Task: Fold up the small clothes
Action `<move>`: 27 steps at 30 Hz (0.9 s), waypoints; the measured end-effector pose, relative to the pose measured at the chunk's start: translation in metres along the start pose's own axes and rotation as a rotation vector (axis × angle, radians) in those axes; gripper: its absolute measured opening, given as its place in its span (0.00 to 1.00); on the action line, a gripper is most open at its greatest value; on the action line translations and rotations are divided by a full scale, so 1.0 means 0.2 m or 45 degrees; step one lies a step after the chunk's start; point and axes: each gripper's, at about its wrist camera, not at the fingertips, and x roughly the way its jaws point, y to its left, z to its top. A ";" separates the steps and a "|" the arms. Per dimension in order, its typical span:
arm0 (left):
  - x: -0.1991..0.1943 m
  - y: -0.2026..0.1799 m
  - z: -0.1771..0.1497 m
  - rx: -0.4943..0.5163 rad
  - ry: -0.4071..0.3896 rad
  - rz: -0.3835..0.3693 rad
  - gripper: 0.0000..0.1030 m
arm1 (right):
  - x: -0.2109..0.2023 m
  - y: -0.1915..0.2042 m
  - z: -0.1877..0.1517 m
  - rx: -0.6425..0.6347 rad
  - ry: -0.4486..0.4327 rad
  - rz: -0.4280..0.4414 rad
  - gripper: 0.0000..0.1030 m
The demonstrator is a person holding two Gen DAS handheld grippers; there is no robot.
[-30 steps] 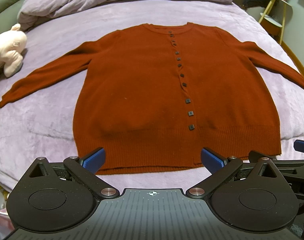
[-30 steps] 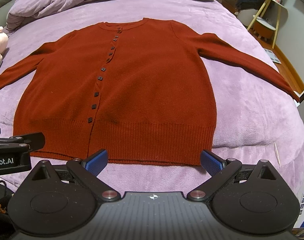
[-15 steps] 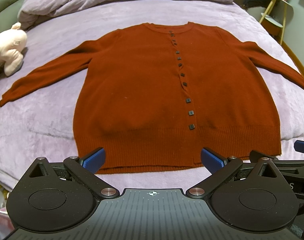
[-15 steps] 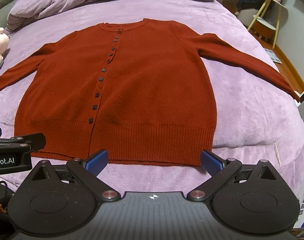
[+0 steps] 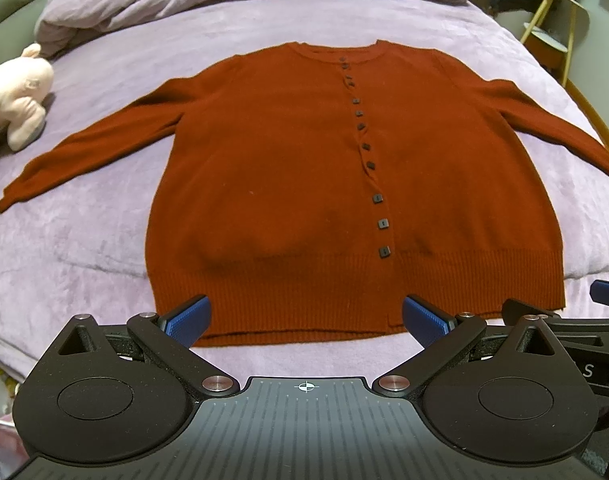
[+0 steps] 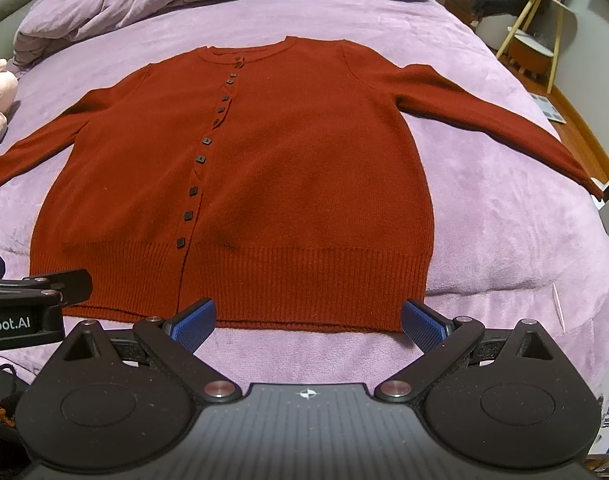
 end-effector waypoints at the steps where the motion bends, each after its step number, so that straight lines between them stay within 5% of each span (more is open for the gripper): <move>1: 0.00 0.00 0.00 0.000 0.002 0.000 1.00 | 0.00 0.00 0.00 0.001 0.002 0.002 0.96; 13: 0.03 -0.01 0.01 0.004 0.025 -0.002 1.00 | 0.02 -0.02 0.01 0.023 0.011 0.021 0.96; 27: 0.14 -0.01 0.02 -0.003 0.107 -0.034 1.00 | 0.07 -0.16 -0.02 0.082 -0.018 0.246 0.96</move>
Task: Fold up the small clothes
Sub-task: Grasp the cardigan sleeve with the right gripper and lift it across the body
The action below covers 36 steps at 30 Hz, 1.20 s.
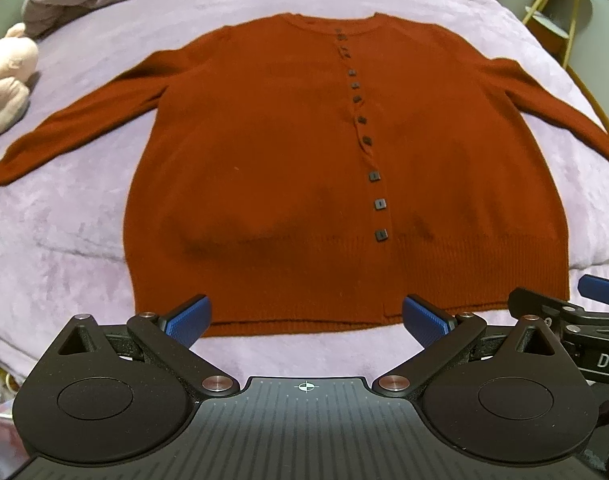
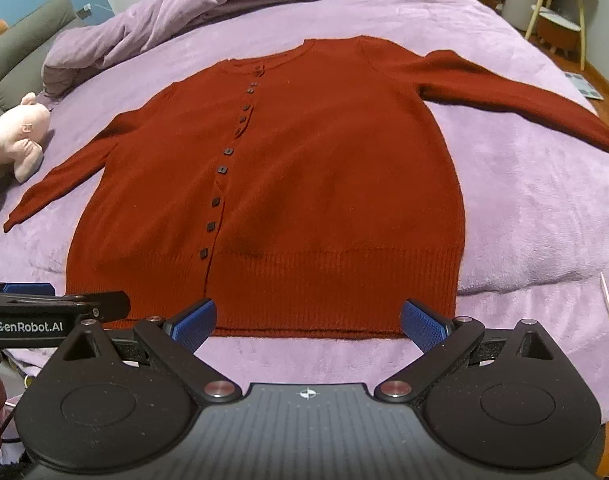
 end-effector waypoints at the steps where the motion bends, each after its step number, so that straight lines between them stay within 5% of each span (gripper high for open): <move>1: 0.01 -0.01 0.00 0.005 0.003 0.000 1.00 | 0.01 -0.01 0.00 0.004 0.008 0.019 0.96; 6: 0.05 -0.02 0.03 0.019 0.018 -0.021 1.00 | 0.06 -0.09 0.01 0.063 0.003 0.125 0.96; 10: 0.05 0.02 0.11 -0.018 -0.064 -0.112 1.00 | 0.04 -0.25 0.01 0.139 -0.229 0.268 0.96; 13: 0.07 0.06 0.19 -0.061 -0.122 -0.189 1.00 | 0.02 -0.45 0.08 0.223 -0.461 0.213 0.96; 17: 0.15 0.07 0.33 -0.082 -0.145 -0.182 1.00 | 0.04 -0.87 0.25 0.514 -0.619 0.087 0.95; 23: 0.29 0.09 0.48 -0.189 -0.138 -0.195 1.00 | 0.16 -1.60 0.36 1.150 -0.684 -0.162 0.48; 26: 0.35 0.10 0.51 -0.231 -0.122 -0.208 1.00 | 0.29 -1.82 0.32 1.379 -0.660 -0.176 0.45; 31: 0.42 0.09 0.53 -0.235 -0.083 -0.257 1.00 | 0.37 -1.97 0.31 1.550 -0.768 -0.104 0.42; 32: 0.43 0.09 0.53 -0.232 -0.080 -0.277 1.00 | 0.38 -1.99 0.32 1.564 -0.772 -0.096 0.38; 34: 0.44 0.10 0.55 -0.233 -0.084 -0.333 0.95 | 0.39 -2.01 0.35 1.557 -0.763 -0.118 0.08; 36: 0.43 0.11 0.57 -0.240 -0.090 -0.405 0.86 | 0.39 -1.95 0.42 1.497 -0.756 -0.151 0.06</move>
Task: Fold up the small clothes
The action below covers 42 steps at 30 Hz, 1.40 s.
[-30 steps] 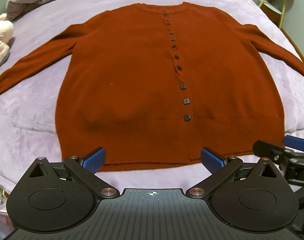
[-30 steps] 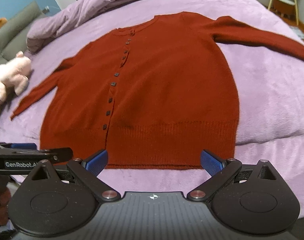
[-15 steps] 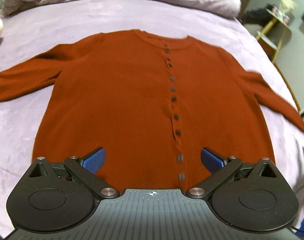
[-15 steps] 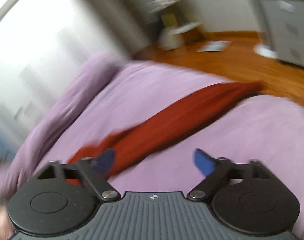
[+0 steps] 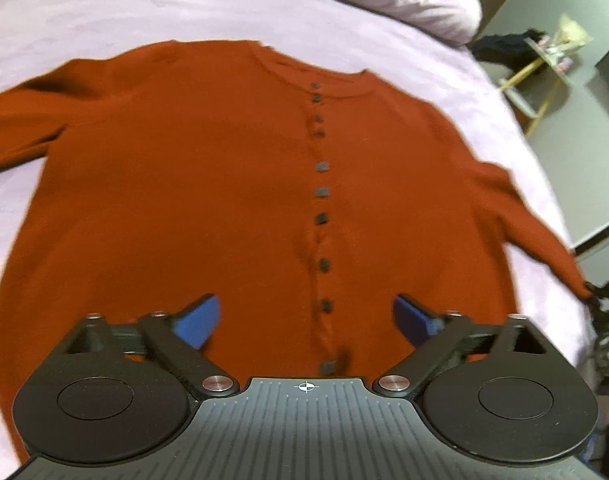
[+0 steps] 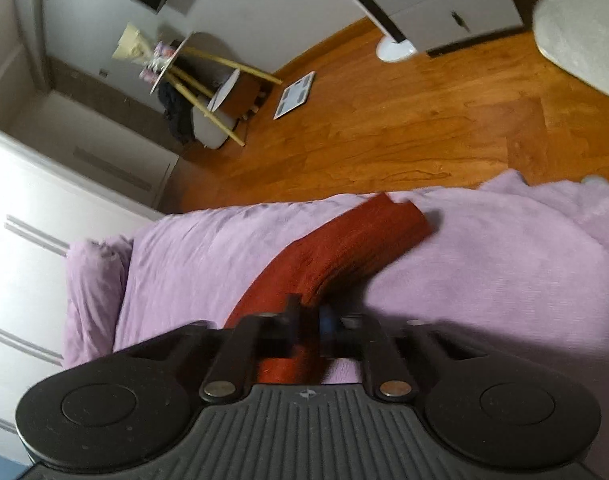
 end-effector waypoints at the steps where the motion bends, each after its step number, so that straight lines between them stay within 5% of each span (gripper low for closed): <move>1: 0.00 0.00 0.02 -0.010 0.005 -0.052 0.84 | -0.03 0.05 0.00 -0.064 -0.026 0.023 0.06; 5: -0.01 -0.05 0.11 -0.031 -0.027 -0.225 0.84 | -0.20 0.43 -0.23 -0.474 0.015 0.358 0.06; 8: 0.02 -0.10 0.18 -0.028 -0.054 -0.338 0.86 | -0.33 0.70 -0.59 -0.755 0.221 0.705 0.06; 11: 0.10 -0.09 0.24 -0.092 -0.023 -0.445 0.91 | -0.39 0.84 -0.99 -0.978 0.508 0.896 0.16; 13: 0.18 -0.05 0.27 -0.159 0.011 -0.448 0.91 | -0.38 0.84 -1.16 -1.019 0.603 0.872 0.31; 18: 0.36 0.11 0.26 -0.278 0.101 -0.442 0.91 | -0.26 0.62 -1.26 -0.880 0.696 0.591 0.31; 22: 0.42 0.19 0.25 -0.380 0.123 -0.481 0.91 | -0.25 0.45 -1.23 -0.819 0.700 0.489 0.27; 28: 0.38 0.21 0.19 -0.400 0.141 -0.522 0.91 | -0.28 0.39 -1.22 -0.758 0.715 0.502 0.28; 36: 0.36 0.20 0.08 -0.378 0.195 -0.576 0.91 | -0.34 0.65 -1.18 -0.758 0.644 0.676 0.29; 38: 0.36 0.21 0.08 -0.432 0.194 -0.599 0.91 | -0.29 0.71 -1.25 -0.812 0.696 0.667 0.28; 42: 0.37 0.27 0.07 -0.511 0.205 -0.655 0.91 | -0.17 0.66 -1.42 -0.866 0.890 0.469 0.21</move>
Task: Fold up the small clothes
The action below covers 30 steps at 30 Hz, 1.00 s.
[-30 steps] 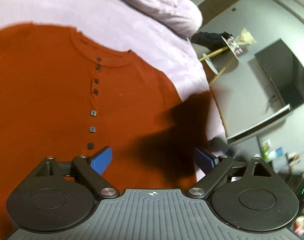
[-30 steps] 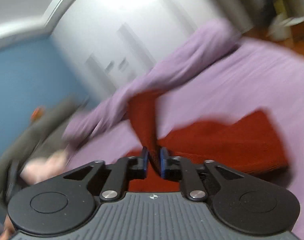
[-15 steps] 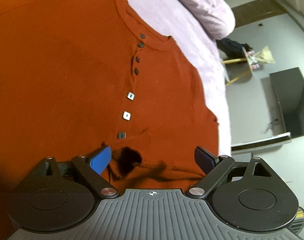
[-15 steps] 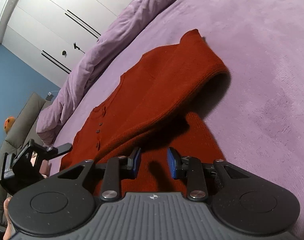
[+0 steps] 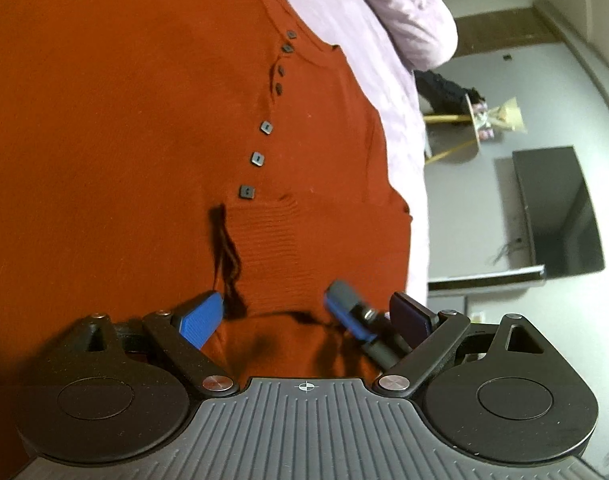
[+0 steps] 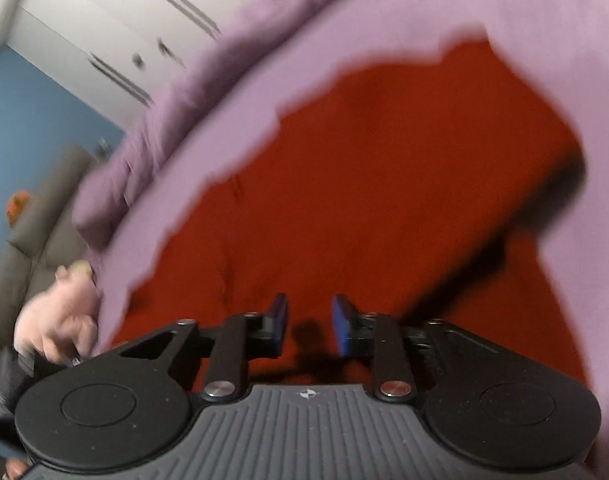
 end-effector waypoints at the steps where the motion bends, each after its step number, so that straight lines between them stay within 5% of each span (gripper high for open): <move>1: 0.01 0.01 0.00 -0.010 0.004 -0.012 0.90 | -0.01 -0.02 -0.04 0.004 -0.013 0.021 0.21; 6: 0.09 0.02 0.02 -0.041 0.027 -0.021 0.83 | -0.13 -0.09 -0.11 0.075 -0.056 0.106 0.21; 11: 0.17 0.05 0.02 -0.108 0.036 -0.021 0.52 | -0.16 -0.09 -0.09 0.064 -0.061 0.108 0.21; 15: 0.25 0.04 0.08 -0.099 0.028 -0.011 0.15 | -0.13 -0.07 -0.10 0.044 -0.049 0.093 0.21; 22: 0.02 -0.16 0.19 0.308 -0.193 0.088 0.09 | -0.17 -0.14 -0.08 0.045 -0.080 0.015 0.20; 25: -0.17 -0.27 0.26 0.539 -0.393 0.235 0.09 | -0.20 -0.19 -0.06 0.065 -0.134 -0.050 0.19; 27: -0.27 -0.31 0.31 0.699 -0.532 0.423 0.09 | -0.22 -0.20 -0.04 0.050 -0.182 -0.108 0.19; 30: -0.32 -0.27 0.37 0.762 -0.590 0.609 0.09 | -0.22 -0.15 -0.02 -0.025 -0.233 -0.229 0.20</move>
